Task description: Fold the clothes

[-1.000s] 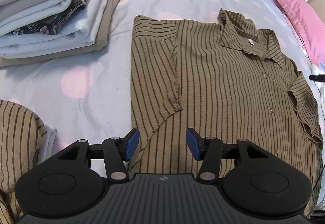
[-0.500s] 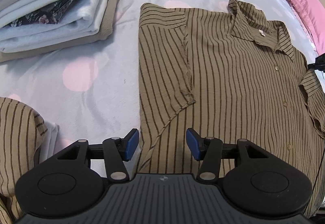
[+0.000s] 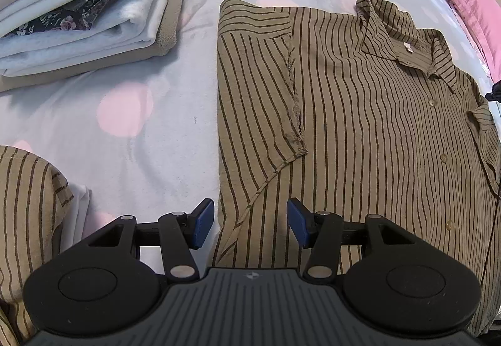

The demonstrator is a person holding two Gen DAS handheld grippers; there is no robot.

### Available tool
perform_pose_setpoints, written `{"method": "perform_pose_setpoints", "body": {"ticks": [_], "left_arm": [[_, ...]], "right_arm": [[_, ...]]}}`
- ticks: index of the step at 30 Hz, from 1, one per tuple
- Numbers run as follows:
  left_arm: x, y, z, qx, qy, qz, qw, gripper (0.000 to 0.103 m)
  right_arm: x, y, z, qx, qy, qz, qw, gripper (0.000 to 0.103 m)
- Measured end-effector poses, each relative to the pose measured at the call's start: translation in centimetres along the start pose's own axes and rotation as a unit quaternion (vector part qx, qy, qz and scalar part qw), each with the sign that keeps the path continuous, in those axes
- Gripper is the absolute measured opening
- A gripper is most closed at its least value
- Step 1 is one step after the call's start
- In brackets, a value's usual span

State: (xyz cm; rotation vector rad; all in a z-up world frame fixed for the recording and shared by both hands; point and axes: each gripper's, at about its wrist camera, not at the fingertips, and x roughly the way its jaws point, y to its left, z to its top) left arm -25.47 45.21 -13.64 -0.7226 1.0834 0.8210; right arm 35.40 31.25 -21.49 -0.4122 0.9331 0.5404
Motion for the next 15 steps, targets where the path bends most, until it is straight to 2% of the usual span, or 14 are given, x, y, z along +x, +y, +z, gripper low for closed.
{"method": "perform_pose_setpoints", "body": {"ticks": [2,4,8,10,11,15], "left_arm": [[0.1,-0.1,0.1,0.001,0.002,0.000,1.0000,0.049],[0.2,-0.1,0.1,0.002,0.003,0.001,1.0000,0.049],[0.3,-0.3,0.0,0.006,0.003,0.000,1.0000,0.049],[0.3,-0.3,-0.1,0.007,0.002,0.001,1.0000,0.049],[0.2,-0.4,-0.1,0.007,0.002,0.002,1.0000,0.049],[0.1,-0.3,-0.1,0.003,-0.001,0.002,1.0000,0.049]], "right_arm": [[-1.2,-0.3,-0.1,-0.006,-0.012,0.021,1.000,0.005],[-2.2,-0.2,0.0,-0.013,-0.021,0.052,0.998,0.005],[-3.1,2.0,-0.3,-0.020,-0.015,0.138,0.990,0.006],[-3.6,3.3,-0.6,-0.024,-0.011,0.177,0.984,0.019],[-3.8,4.3,-1.0,-0.031,-0.015,0.183,0.982,0.032],[-3.8,8.1,-1.8,-0.051,-0.023,0.195,0.979,0.030]]}}
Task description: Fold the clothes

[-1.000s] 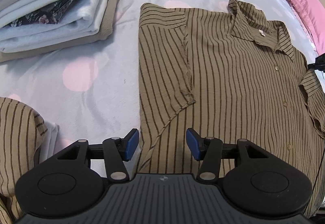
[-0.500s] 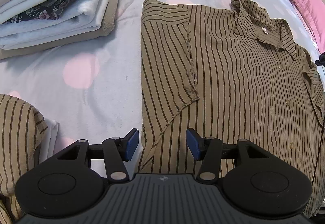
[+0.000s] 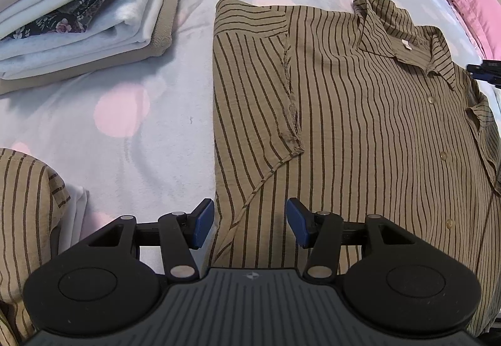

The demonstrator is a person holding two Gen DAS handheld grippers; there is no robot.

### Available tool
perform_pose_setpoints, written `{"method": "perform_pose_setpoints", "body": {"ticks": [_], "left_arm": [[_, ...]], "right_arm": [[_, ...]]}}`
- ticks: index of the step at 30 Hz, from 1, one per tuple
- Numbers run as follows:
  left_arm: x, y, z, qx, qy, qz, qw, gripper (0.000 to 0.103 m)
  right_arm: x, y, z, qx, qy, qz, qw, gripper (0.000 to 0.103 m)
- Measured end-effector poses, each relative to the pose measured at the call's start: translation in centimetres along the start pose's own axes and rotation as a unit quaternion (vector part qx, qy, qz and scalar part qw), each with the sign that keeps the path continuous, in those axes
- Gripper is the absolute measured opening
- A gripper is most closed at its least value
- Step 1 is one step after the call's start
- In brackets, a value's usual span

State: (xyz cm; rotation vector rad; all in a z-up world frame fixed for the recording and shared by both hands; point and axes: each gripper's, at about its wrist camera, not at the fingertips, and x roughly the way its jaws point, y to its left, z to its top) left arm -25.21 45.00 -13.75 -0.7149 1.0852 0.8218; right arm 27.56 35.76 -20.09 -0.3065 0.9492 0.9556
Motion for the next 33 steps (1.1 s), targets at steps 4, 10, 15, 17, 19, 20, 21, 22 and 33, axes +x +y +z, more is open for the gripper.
{"method": "perform_pose_setpoints", "body": {"ticks": [4,10,15,17,19,20,21,22,33], "left_arm": [[0.0,0.2,0.1,-0.001,0.000,-0.003,1.0000,0.049],[0.2,0.5,0.0,-0.004,0.003,-0.004,1.0000,0.049],[0.1,0.6,-0.1,-0.005,0.003,-0.007,1.0000,0.049],[0.0,0.6,-0.1,-0.006,0.002,-0.008,1.0000,0.049],[-0.1,0.7,-0.1,-0.006,0.001,-0.008,0.9999,0.049],[-0.1,0.7,-0.1,-0.007,0.001,-0.008,0.9999,0.049],[-0.1,0.8,-0.1,-0.007,0.001,-0.009,0.9999,0.049],[-0.2,0.8,-0.1,-0.008,0.001,-0.009,0.9999,0.049],[-0.2,0.7,0.0,-0.003,0.000,-0.014,0.9999,0.049]], "right_arm": [[1.4,1.7,0.0,0.040,-0.001,0.026,0.999,0.024],[1.4,3.2,1.0,0.076,-0.021,0.056,0.995,0.041],[2.6,6.1,1.0,0.053,0.000,0.053,0.997,0.041],[3.4,7.4,0.6,0.036,0.007,0.031,0.999,0.041],[4.6,8.3,0.1,0.025,0.016,0.002,1.000,0.041],[5.0,8.5,-0.2,0.021,0.019,-0.007,1.000,0.034],[5.3,8.7,-0.4,0.018,0.019,-0.012,1.000,0.014],[5.5,8.8,-0.5,0.017,0.017,-0.015,1.000,0.009],[5.3,9.3,1.4,0.079,0.010,0.082,0.993,0.003]]}}
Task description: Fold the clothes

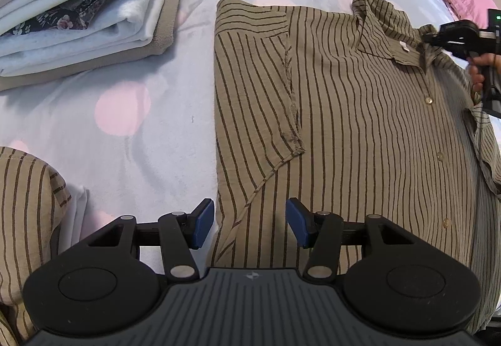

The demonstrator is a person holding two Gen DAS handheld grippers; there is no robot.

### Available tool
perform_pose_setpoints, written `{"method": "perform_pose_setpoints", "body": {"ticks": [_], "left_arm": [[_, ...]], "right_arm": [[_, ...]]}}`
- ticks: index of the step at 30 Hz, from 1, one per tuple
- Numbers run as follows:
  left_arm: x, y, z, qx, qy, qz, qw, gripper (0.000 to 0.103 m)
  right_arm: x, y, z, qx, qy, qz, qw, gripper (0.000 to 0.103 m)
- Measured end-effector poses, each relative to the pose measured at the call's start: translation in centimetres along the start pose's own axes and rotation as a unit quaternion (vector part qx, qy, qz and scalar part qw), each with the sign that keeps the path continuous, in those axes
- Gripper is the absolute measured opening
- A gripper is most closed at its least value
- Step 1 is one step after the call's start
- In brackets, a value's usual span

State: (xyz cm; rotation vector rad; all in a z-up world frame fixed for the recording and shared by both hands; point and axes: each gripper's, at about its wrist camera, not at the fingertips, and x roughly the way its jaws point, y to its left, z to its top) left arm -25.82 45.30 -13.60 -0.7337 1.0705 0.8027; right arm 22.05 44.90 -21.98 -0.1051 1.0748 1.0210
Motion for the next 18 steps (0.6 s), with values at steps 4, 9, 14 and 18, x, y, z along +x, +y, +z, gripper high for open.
{"method": "perform_pose_setpoints", "body": {"ticks": [4,9,14,18], "left_arm": [[-0.1,0.1,0.1,-0.004,-0.001,0.001,1.0000,0.049],[-0.3,0.2,0.1,-0.004,-0.003,-0.003,1.0000,0.049],[-0.4,0.2,0.1,-0.004,-0.003,-0.007,1.0000,0.049],[-0.5,0.2,0.1,-0.008,-0.005,-0.011,0.9999,0.049]], "right_arm": [[1.4,-0.3,-0.8,0.011,0.018,0.004,1.000,0.007],[-1.5,-0.7,0.3,0.002,-0.001,0.032,1.000,0.031],[-7.4,-3.9,3.0,-0.031,-0.038,0.000,0.999,0.034],[-11.1,-8.2,3.1,-0.027,-0.044,-0.059,0.997,0.034]]}}
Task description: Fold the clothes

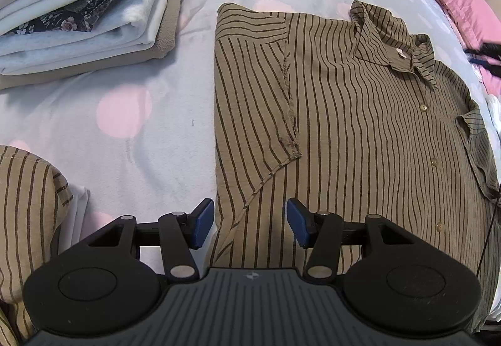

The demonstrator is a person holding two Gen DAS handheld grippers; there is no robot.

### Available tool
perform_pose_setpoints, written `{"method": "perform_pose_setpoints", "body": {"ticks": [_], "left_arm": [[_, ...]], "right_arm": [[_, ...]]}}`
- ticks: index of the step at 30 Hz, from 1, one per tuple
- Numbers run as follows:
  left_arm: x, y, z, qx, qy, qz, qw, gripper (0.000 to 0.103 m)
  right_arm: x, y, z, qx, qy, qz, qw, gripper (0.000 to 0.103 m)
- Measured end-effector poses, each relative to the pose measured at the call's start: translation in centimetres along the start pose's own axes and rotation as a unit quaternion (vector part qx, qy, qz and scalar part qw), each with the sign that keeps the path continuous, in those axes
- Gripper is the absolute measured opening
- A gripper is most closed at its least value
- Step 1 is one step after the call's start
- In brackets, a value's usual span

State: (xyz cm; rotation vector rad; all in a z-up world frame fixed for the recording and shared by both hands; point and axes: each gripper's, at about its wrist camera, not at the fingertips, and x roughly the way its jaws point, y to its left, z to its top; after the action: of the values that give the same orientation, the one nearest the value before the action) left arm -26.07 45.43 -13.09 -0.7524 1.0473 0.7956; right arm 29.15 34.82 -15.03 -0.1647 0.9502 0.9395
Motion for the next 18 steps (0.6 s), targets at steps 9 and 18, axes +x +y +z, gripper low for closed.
{"method": "perform_pose_setpoints", "body": {"ticks": [9,18], "left_arm": [[-0.1,-0.5,0.2,0.000,-0.002,0.001,1.0000,0.049],[-1.1,-0.1,0.4,-0.014,-0.018,0.000,0.9997,0.049]], "right_arm": [[-3.5,0.3,-6.7,-0.091,0.075,-0.028,0.993,0.038],[-1.3,3.8,-11.6,-0.142,0.092,-0.057,0.984,0.061]]}}
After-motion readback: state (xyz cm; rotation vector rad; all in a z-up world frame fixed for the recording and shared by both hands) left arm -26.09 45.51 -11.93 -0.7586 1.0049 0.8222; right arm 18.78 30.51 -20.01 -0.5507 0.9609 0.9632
